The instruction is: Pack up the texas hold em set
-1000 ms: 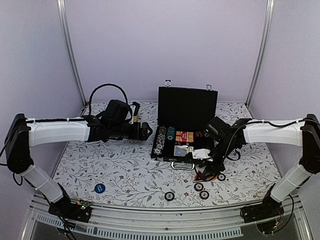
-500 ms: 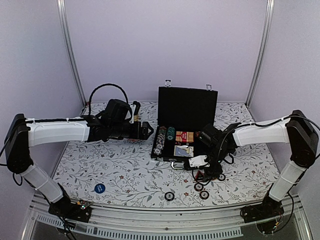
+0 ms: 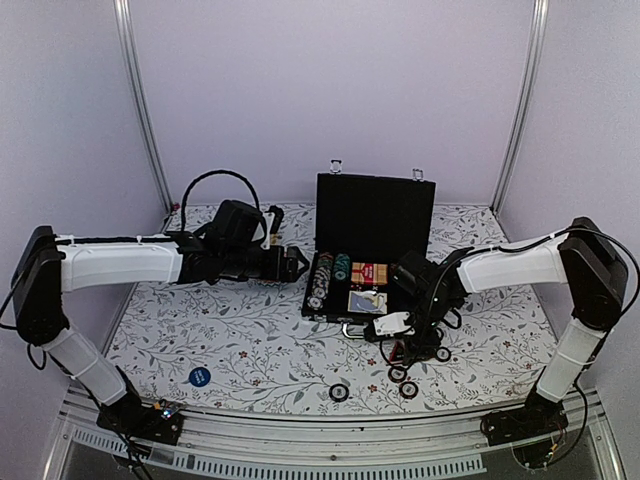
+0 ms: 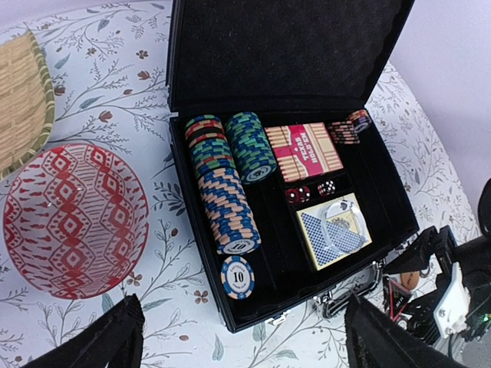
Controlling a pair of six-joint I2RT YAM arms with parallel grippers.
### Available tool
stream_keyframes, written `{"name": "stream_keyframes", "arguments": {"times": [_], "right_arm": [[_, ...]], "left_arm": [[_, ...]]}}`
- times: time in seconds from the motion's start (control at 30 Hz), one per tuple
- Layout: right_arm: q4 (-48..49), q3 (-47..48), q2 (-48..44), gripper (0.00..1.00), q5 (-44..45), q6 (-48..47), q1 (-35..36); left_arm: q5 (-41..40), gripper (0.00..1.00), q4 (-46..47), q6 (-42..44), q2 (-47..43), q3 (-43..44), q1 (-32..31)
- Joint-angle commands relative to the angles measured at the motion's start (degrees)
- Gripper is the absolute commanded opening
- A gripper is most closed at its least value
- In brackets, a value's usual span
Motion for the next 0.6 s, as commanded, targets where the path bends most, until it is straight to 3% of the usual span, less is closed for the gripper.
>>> {"name": "stream_keyframes", "arguments": {"times": [0.0, 0.57], "right_arm": [[1.03, 1.54, 1.6, 0.74, 0.06, 0.11, 0.39], [0.12, 1.59, 1.37, 0.59, 0.06, 0.75, 0.78]], "left_arm": [[0.67, 0.91, 0.99, -0.03, 1.07, 1.39, -0.14], [1.01, 0.91, 0.9, -0.07, 2.71, 2.37, -0.14]]}}
